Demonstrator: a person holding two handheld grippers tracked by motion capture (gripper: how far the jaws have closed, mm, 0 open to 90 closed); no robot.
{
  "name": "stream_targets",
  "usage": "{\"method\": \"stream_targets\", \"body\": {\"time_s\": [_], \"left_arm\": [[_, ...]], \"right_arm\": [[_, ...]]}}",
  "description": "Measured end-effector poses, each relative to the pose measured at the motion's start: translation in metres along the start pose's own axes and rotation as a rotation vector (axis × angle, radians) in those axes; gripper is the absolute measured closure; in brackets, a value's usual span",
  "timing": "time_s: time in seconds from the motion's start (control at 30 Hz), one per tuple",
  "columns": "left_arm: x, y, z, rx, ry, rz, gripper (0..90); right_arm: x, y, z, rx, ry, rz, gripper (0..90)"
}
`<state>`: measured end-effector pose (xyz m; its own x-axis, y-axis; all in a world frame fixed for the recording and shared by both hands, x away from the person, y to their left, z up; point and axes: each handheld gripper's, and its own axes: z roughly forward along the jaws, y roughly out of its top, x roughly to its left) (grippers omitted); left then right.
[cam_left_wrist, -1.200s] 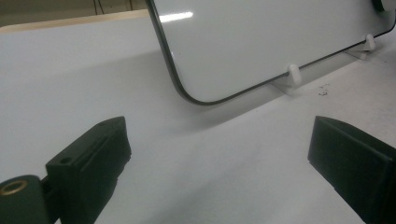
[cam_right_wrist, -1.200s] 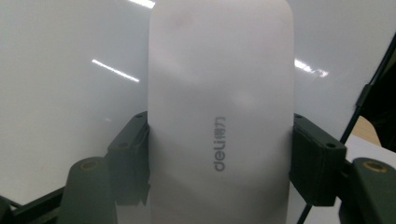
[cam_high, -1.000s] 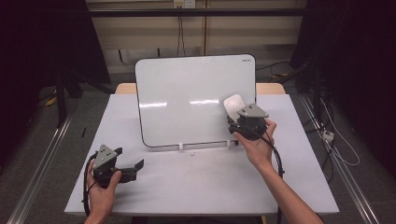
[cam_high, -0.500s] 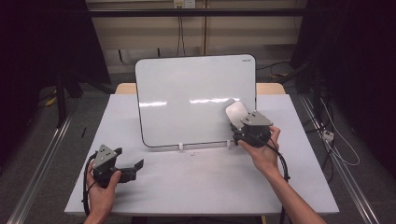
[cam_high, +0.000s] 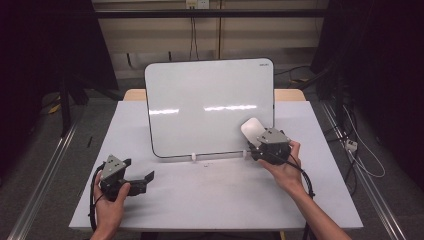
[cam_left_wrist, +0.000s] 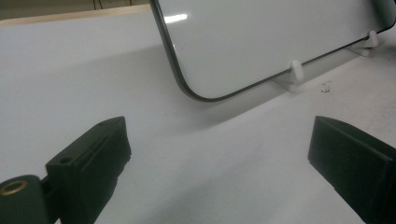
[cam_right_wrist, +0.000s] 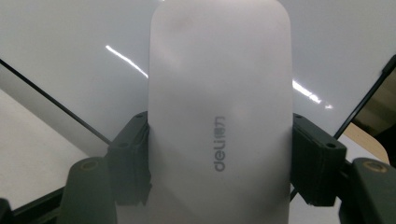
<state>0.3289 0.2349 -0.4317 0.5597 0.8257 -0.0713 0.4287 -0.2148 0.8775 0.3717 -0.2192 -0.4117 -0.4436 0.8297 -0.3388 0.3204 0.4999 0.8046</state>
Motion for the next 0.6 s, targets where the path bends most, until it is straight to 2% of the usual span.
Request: {"method": "stream_targets", "body": {"time_s": [0.27,0.37,0.43,0.6], "left_arm": [[-0.002,0.001,0.0,-0.006,0.0,0.008,5.3],[-0.003,0.002,0.0,-0.001,0.003,0.013,5.3],[-0.004,0.002,0.0,0.0,0.002,0.011,5.3],[-0.005,0.003,0.0,0.0,0.007,0.007,5.3]], "right_arm": [[-0.004,-0.005,0.012,0.001,-0.019,-0.014,31.8],[-0.003,-0.006,0.016,0.0,-0.021,-0.034,31.8],[-0.001,-0.006,0.018,0.0,-0.04,-0.052,31.7],[0.0,-0.006,0.018,0.005,-0.048,-0.054,31.5]]}}
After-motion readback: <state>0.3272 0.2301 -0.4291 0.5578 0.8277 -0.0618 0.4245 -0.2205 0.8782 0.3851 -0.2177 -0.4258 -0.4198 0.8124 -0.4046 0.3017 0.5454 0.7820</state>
